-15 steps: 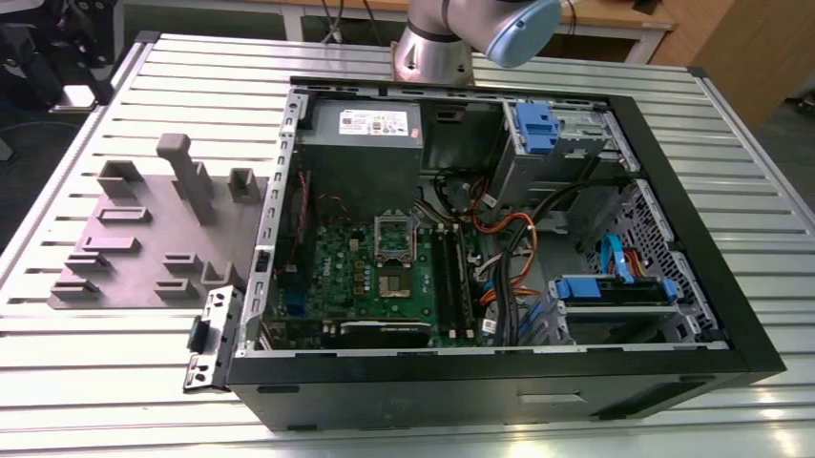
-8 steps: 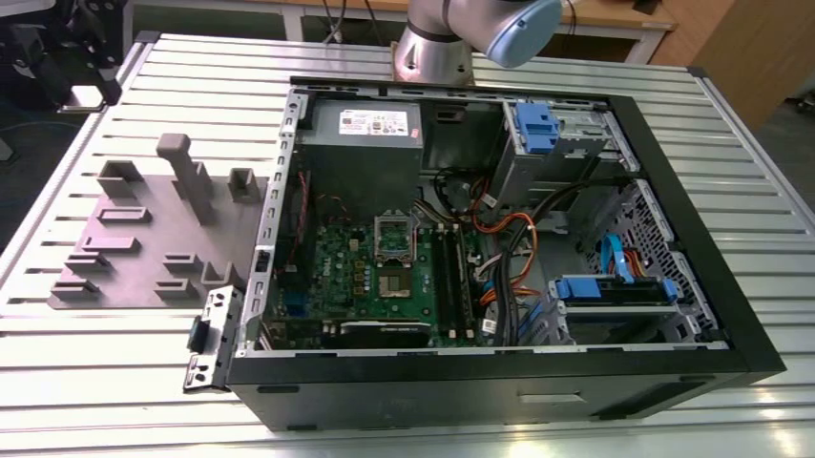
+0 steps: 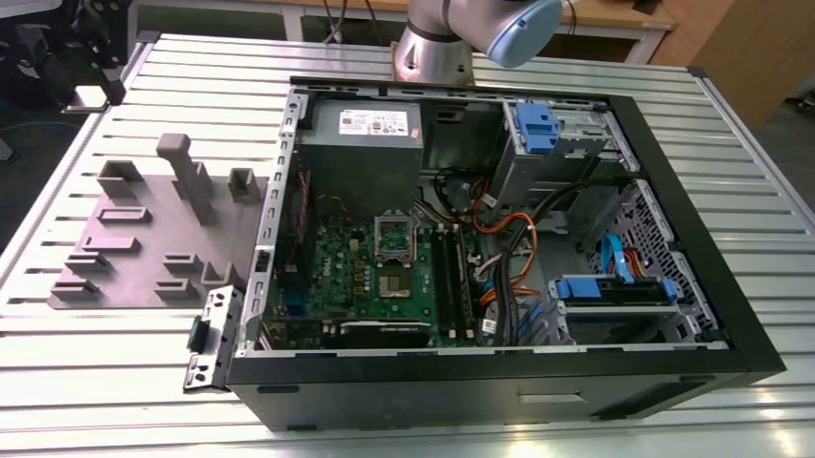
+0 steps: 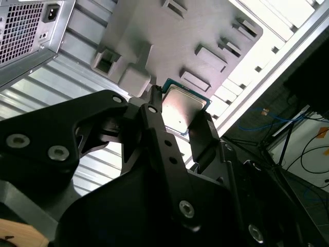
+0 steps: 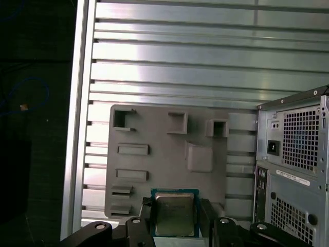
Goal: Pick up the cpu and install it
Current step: 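Pick up the cpu and move it towards the insertion slot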
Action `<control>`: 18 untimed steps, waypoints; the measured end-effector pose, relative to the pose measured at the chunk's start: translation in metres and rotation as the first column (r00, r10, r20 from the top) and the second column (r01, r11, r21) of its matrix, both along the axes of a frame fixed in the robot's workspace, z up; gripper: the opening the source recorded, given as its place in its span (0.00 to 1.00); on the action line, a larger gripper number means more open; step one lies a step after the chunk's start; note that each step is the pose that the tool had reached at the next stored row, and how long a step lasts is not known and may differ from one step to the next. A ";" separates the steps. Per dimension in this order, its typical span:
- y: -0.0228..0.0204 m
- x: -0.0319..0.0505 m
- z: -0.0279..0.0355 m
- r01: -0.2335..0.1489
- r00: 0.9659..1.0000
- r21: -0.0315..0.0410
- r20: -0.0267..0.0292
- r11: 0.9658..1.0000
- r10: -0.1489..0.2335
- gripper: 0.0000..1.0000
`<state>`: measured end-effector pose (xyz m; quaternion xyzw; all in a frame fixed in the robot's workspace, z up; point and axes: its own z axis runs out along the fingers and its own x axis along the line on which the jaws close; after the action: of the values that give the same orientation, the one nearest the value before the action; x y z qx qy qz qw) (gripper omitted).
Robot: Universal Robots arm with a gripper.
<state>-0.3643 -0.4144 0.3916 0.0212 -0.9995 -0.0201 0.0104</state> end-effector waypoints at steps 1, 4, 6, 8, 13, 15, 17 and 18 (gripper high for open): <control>0.0000 0.0006 0.0000 0.000 1.000 0.000 0.000 1.000 0.000 0.45; 0.0000 0.0019 0.0000 0.000 1.000 0.000 0.000 1.000 0.000 0.45; 0.0000 0.0031 0.0000 0.000 1.000 0.000 0.000 1.000 0.000 0.45; 0.0000 0.0044 0.0000 0.000 1.000 0.000 0.000 1.000 0.000 0.45; 0.0000 0.0070 0.0000 0.000 1.000 0.000 0.000 1.000 0.000 0.45; 0.0000 0.0081 0.0000 0.000 1.000 0.000 0.000 1.000 0.000 0.45; 0.0000 0.0090 0.0000 0.000 1.000 0.000 0.000 1.000 0.000 0.45; 0.0000 0.0096 0.0000 0.000 1.000 0.000 0.000 1.000 0.000 0.45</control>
<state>-0.3548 -0.4144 0.3915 0.0213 -0.9995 -0.0201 0.0103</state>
